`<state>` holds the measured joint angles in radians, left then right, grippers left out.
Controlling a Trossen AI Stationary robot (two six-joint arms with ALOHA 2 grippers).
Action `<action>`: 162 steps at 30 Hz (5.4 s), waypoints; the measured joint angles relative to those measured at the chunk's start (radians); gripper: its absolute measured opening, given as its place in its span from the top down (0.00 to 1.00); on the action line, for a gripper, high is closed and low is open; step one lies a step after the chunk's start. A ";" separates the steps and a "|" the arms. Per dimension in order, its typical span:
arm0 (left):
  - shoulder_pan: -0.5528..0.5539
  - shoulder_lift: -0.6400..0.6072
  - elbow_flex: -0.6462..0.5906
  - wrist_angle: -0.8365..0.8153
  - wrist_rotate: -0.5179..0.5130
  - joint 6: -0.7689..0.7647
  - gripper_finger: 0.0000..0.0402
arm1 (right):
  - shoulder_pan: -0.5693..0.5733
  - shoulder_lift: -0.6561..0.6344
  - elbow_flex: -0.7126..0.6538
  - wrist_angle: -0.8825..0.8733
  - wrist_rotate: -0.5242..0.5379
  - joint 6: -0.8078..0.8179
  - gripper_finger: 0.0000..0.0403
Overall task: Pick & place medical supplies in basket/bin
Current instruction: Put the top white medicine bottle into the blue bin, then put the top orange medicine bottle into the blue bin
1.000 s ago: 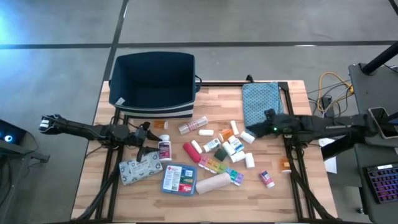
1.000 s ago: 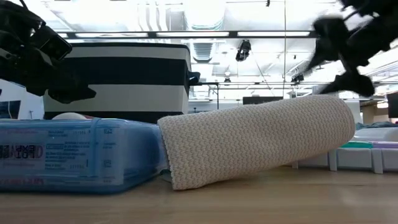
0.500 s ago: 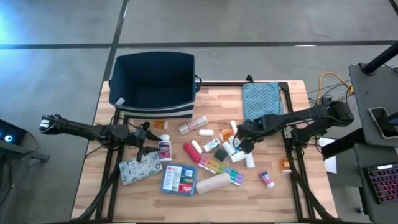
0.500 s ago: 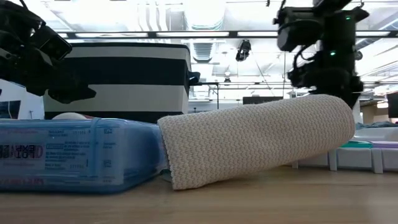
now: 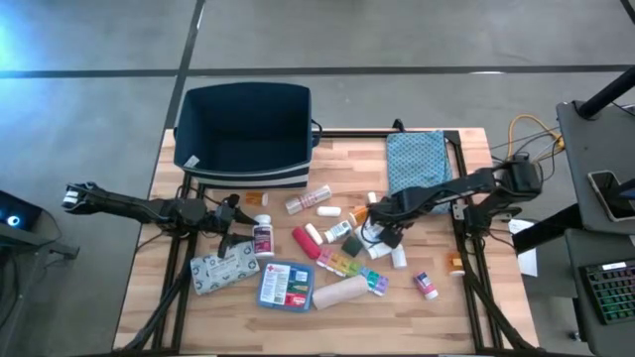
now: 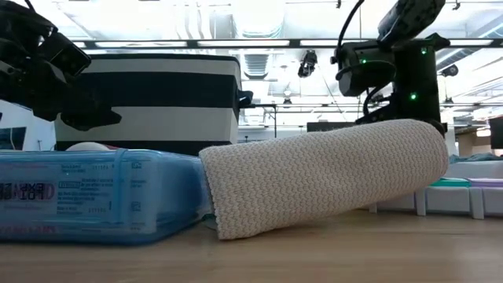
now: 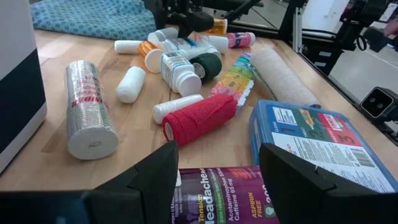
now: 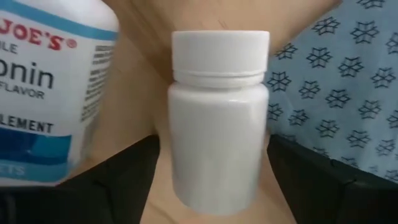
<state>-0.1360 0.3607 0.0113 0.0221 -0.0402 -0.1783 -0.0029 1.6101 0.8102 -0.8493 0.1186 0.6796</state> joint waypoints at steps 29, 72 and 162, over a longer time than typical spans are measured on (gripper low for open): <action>0.000 0.000 0.000 0.000 0.000 0.000 0.49 | 0.012 0.043 0.220 -0.084 0.031 -0.024 0.64; 0.000 0.005 0.000 0.057 -0.042 -0.956 0.49 | -0.335 0.522 1.456 0.073 -0.126 -0.456 0.26; -0.061 0.905 0.921 -0.906 -0.357 -0.474 0.93 | -0.189 0.336 1.538 -0.244 0.367 -0.892 0.18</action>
<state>-0.1967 1.2652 0.9324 -0.8838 -0.3973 -0.6528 -0.1919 1.9461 2.3482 -1.0930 0.4858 -0.2120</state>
